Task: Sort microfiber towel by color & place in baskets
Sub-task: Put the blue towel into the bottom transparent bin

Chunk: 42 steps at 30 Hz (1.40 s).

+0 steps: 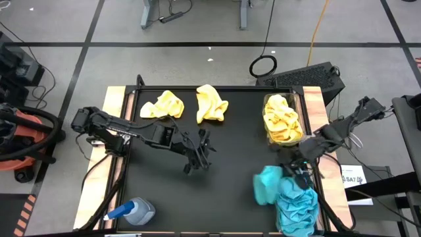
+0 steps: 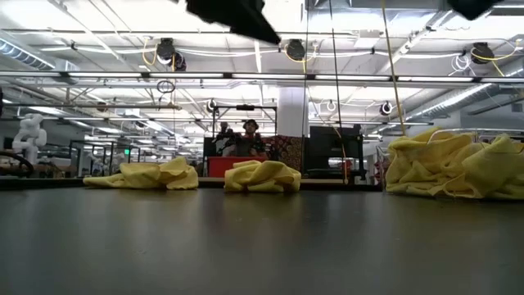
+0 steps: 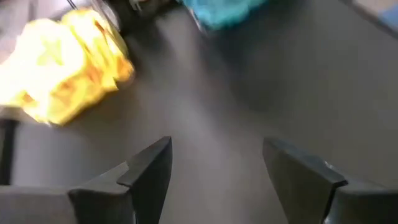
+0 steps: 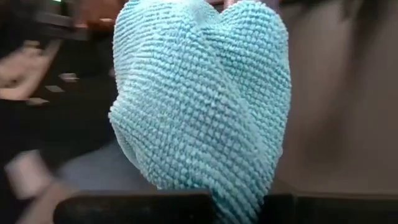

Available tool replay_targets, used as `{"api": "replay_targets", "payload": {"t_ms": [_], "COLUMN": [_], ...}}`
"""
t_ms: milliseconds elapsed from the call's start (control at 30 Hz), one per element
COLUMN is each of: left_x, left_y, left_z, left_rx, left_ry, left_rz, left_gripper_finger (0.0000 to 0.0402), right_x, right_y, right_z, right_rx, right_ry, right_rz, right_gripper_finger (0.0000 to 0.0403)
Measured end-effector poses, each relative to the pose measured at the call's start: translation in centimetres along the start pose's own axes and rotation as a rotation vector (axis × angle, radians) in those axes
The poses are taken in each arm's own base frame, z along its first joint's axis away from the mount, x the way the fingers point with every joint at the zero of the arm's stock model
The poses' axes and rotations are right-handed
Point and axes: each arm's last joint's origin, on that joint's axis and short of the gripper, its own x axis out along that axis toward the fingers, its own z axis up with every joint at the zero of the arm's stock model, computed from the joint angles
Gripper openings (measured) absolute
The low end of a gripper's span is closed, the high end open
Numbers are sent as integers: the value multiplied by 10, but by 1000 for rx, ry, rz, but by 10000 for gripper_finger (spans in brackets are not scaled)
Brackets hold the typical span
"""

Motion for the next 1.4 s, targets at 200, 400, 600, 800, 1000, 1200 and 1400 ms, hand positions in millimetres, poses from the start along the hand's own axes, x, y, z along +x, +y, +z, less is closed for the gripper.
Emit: {"api": "replay_targets", "payload": {"t_ms": [200, 400, 600, 800, 1000, 1200, 1400], "left_x": [22, 44, 59, 60, 60, 60, 60], "left_y": [-3, -7, -9, -7, -5, -1, 2], "left_z": [-9, -18, -24, -23, -24, -22, -22], "left_rx": [-22, -53, -52, -55, -59, -65, -69], "left_ry": [55, 111, 129, 113, 114, 84, 76], "left_rz": [-20, -38, -43, -35, -30, -12, -3], "left_gripper_finger": [256, 256, 257, 257, 256, 256, 255], "right_x": [-18, -20, -12, 5, 25, 51, 82], "right_y": [12, 24, 32, 36, 46, 51, 53], "right_z": [-19, -39, -52, -72, -88, -108, -131], "right_rx": [218, 354, 336, 310, 292, 261, 217], "right_ry": [154, 359, 468, 648, 742, 843, 932], "right_rz": [92, 104, 46, -71, -126, -224, -309], "right_gripper_finger": [2, 2, 2, 2, 2, 2, 2]}}
